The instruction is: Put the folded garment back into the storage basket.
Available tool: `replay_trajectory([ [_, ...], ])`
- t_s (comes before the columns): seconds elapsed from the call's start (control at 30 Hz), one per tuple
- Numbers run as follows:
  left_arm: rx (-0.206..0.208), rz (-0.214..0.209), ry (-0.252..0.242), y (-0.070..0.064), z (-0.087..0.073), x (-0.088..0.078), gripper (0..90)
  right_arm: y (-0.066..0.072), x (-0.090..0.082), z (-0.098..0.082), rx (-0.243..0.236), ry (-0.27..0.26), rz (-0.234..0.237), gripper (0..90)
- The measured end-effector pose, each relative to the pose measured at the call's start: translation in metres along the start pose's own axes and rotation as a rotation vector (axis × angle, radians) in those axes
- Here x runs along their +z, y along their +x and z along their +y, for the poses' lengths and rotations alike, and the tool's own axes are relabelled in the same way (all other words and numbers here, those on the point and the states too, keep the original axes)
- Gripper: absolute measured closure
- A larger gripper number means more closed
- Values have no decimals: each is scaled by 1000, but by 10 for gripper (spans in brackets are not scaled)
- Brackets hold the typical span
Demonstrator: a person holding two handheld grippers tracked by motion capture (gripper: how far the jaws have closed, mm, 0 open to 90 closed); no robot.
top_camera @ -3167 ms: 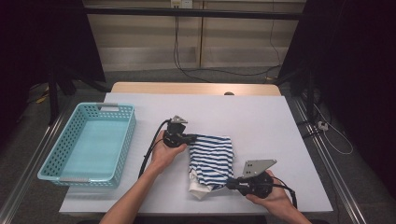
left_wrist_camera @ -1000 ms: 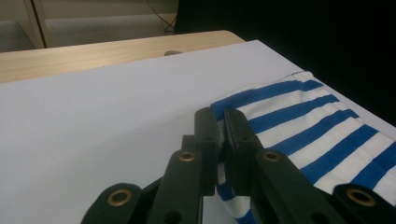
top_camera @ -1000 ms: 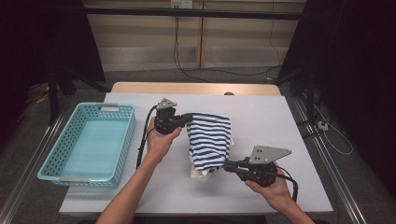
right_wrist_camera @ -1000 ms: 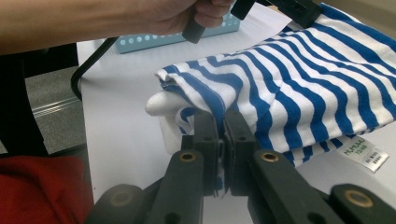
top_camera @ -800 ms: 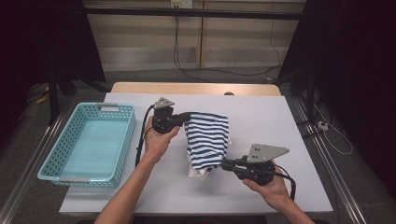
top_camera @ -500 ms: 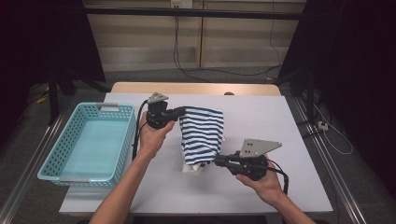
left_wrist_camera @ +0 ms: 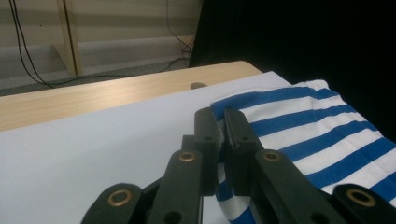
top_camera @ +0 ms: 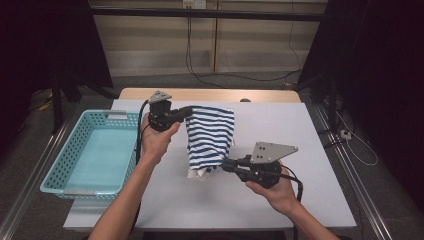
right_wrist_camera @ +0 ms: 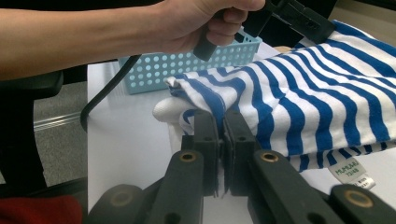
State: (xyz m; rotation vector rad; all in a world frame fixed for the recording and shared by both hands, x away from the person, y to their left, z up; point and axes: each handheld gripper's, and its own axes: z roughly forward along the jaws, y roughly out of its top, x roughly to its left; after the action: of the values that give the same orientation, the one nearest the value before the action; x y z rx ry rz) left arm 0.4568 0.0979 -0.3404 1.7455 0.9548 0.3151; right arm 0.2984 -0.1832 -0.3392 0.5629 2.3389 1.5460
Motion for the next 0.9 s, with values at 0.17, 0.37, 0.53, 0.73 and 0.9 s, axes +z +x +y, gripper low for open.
replay_trajectory([
  [0.17, -6, 6, -8, 2, 5, -5, 851, -1, 2, 5, -3, -7, -1, 863],
  [0.37, -1, 23, -18, 9, 10, -15, 851, -2, 7, 14, -15, -23, 5, 863],
  [0.53, -3, 31, -25, 11, 14, -20, 851, -1, 11, 21, -23, -37, 11, 863],
  [0.73, -5, 44, -32, 14, 19, -29, 851, 2, 18, 26, -27, -55, 24, 863],
  [0.9, -14, 54, -32, 15, 22, -35, 851, 3, 23, 29, -28, -59, 31, 863],
])
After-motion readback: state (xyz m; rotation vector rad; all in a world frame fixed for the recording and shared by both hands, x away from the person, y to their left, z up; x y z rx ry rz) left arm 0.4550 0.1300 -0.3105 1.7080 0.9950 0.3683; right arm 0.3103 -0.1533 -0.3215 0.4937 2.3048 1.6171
